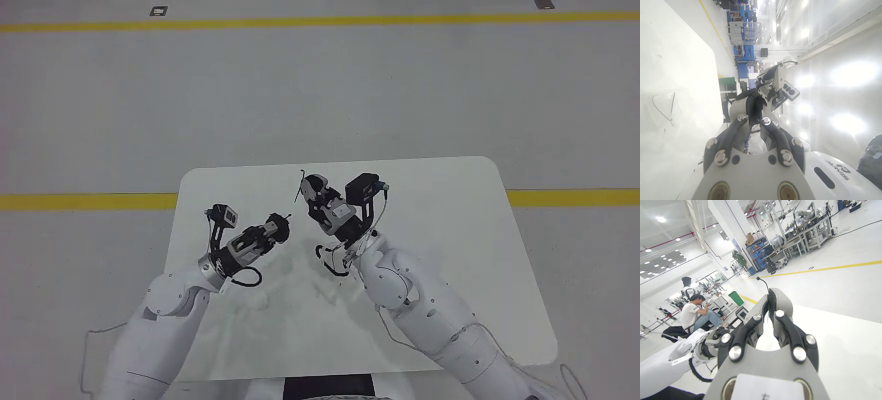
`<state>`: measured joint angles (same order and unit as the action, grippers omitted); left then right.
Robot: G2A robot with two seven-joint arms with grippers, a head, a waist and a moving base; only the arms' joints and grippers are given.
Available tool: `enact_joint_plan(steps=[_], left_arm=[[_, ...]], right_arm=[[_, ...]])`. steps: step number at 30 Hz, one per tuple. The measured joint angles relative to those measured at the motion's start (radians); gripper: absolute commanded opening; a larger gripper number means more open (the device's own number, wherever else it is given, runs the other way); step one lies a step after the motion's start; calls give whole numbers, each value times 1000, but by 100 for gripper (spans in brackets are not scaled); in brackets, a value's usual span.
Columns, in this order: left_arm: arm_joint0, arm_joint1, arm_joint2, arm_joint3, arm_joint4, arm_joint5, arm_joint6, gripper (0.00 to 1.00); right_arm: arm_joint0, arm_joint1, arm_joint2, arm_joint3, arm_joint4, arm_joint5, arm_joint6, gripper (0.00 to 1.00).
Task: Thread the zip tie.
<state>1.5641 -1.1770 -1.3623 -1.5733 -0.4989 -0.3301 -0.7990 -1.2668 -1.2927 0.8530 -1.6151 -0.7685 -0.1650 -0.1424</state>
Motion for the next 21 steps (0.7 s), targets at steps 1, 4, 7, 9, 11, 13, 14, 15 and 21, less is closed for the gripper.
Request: enact_joint_plan(steps=[1,4,7,9,11,13,14,15,21], left_arm=[[-3,0,3,5,-2,-4,2,0],[-10,0,10,19,-7,-10,7,0],[-15,0,11,31,-16,-10,13,0],[-19,-1,12,35,-20,-10,14,0],[-25,-2,15,38,-25,-10,12,0],[-32,-3,19,42,-34,-10,9,0],[-38,-4,21,45,-35,-10,6,0],[-44,-4,23,48,-35,-10,5,0],[-66,-8,33,54,-36,-10,-4,0]], right_arm=[[0,0,0,0,0,0,0,0],[0,0,0,0,0,0,0,0],[0,0,0,0,0,0,0,0],[0,0,0,0,0,0,0,0],[0,0,0,0,0,0,0,0],[0,0,0,0,0,0,0,0],[0,0,0,0,0,0,0,0],[0,0,0,0,0,0,0,0],[0,0,0,0,0,0,0,0]])
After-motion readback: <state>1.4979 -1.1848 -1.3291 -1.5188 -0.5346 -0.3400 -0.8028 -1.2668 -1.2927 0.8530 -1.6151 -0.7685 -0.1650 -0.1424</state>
